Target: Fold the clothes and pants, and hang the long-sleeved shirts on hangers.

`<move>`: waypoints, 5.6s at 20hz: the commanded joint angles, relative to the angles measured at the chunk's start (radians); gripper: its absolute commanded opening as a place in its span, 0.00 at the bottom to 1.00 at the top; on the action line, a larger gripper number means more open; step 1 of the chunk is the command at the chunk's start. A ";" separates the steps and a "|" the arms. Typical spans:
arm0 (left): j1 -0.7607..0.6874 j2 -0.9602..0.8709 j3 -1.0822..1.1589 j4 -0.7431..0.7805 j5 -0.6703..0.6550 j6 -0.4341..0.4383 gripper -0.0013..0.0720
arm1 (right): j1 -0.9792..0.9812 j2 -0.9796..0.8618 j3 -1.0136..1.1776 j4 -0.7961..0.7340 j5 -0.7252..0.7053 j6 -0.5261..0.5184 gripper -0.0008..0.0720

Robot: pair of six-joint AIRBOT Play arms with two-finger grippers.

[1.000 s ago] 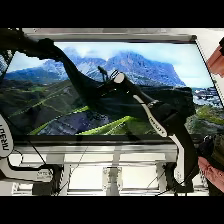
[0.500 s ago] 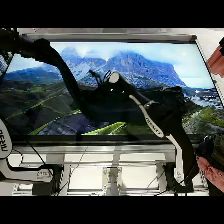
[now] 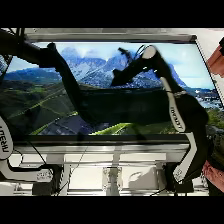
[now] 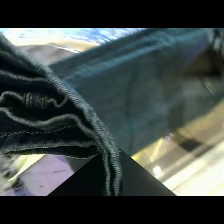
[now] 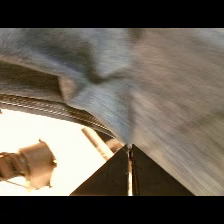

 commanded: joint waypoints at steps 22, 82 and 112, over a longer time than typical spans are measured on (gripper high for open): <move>-0.522 -0.261 -0.010 0.033 -0.007 0.017 0.05 | -0.406 0.280 -0.010 -0.178 0.258 -0.002 0.03; -0.040 -0.278 -0.590 0.031 0.356 -0.069 0.87 | -0.375 0.692 -0.798 -0.526 -0.173 -0.190 0.75; 0.247 0.289 -0.505 0.431 0.049 -0.175 0.05 | -0.375 0.723 -0.798 -0.516 -0.158 -0.187 0.75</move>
